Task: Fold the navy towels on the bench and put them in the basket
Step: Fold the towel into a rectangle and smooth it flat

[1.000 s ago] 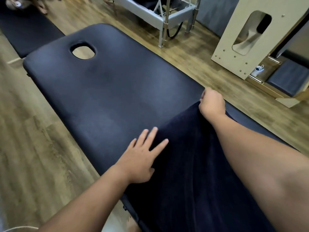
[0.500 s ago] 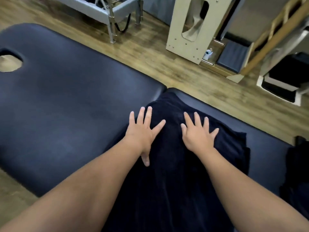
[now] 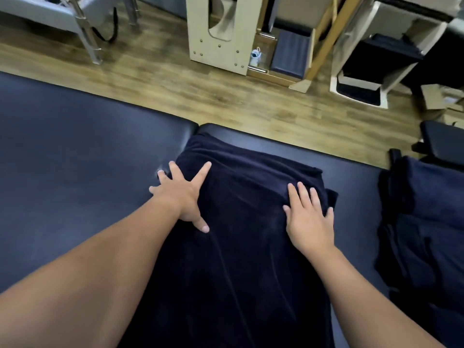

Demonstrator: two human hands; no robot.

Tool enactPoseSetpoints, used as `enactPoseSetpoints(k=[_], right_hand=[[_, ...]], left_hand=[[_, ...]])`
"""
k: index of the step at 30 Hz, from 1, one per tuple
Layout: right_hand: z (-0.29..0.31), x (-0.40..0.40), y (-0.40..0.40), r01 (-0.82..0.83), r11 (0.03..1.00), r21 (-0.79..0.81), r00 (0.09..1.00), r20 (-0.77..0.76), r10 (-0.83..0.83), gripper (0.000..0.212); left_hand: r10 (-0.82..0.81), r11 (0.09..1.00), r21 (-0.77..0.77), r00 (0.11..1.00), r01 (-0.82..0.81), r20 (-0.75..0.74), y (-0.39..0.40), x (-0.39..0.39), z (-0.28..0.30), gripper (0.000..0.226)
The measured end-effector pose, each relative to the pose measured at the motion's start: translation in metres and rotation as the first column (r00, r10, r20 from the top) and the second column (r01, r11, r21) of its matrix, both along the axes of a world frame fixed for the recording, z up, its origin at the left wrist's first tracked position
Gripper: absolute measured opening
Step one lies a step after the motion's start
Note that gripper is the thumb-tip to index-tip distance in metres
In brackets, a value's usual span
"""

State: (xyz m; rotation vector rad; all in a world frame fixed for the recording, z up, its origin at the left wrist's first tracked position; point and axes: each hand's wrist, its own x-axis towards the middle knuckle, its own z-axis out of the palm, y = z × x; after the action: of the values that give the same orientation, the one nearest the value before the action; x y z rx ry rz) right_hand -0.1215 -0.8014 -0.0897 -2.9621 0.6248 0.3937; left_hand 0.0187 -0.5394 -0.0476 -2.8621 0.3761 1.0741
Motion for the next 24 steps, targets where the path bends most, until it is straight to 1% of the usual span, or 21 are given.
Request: enactPoseSetpoints(k=[2,4,5,7,8,10,13,14,15,17,18,21,24], right_hand=[[0.002,0.003,0.007,0.036,0.999,0.004,0.998,0.057,-0.036,0.050],[0.007,0.003,0.010,0.070,0.998,-0.008,0.981,0.183,-0.067,0.035],[0.010,0.004,0.008,0.104,0.995,0.001,0.971,0.218,-0.102,0.026],[0.019,0.006,-0.004,0.160,0.984,0.074,0.963,0.208,-0.172,0.010],[0.022,0.008,-0.013,0.156,0.983,0.099,0.970,0.170,-0.171,0.009],[0.029,0.013,-0.030,0.103,0.992,0.076,0.986,0.127,-0.112,0.011],[0.031,0.025,-0.046,0.098,0.989,-0.114,0.969,0.238,-0.069,0.013],[0.031,0.030,-0.046,0.092,0.984,-0.153,0.973,0.224,-0.056,0.013],[0.029,0.035,-0.044,0.071,0.982,-0.173,0.984,0.174,-0.041,0.014],[0.025,0.040,-0.037,0.063,0.983,-0.170,0.995,0.083,-0.050,0.015],[0.025,0.040,-0.034,0.077,0.983,-0.164,0.996,0.064,-0.068,0.017],[0.029,0.040,-0.029,0.120,0.980,-0.160,0.993,0.025,-0.117,0.025],[0.032,0.044,-0.027,0.150,0.981,-0.121,0.989,0.009,-0.150,0.022]], left_hand=[[0.013,1.000,-0.010,1.000,-0.013,-0.005,0.002,0.000,0.000,0.160],[0.006,1.000,-0.018,1.000,-0.006,-0.003,0.003,-0.001,0.001,0.161],[0.002,1.000,-0.020,1.000,-0.002,0.003,0.003,-0.001,0.001,0.161],[0.001,1.000,-0.024,1.000,0.000,0.008,0.004,-0.001,0.001,0.162],[-0.004,1.000,-0.026,1.000,0.005,0.011,0.003,0.000,0.000,0.162],[-0.004,1.000,-0.030,1.000,0.004,0.010,0.004,0.000,-0.002,0.162],[-0.005,0.999,-0.038,1.000,0.006,0.012,0.004,0.000,-0.003,0.161],[-0.004,0.999,-0.045,1.000,0.004,0.010,0.004,0.000,-0.003,0.161],[-0.002,0.999,-0.047,1.000,0.002,0.008,0.004,0.000,-0.004,0.160],[-0.003,0.999,-0.045,1.000,0.003,0.007,0.005,0.000,-0.006,0.160],[-0.003,0.999,-0.045,1.000,0.004,0.011,0.005,0.001,-0.006,0.160],[-0.001,0.999,-0.046,0.999,0.003,0.033,0.005,-0.001,-0.004,0.160],[-0.026,1.000,-0.010,1.000,0.026,0.003,0.007,-0.001,-0.003,0.158]])
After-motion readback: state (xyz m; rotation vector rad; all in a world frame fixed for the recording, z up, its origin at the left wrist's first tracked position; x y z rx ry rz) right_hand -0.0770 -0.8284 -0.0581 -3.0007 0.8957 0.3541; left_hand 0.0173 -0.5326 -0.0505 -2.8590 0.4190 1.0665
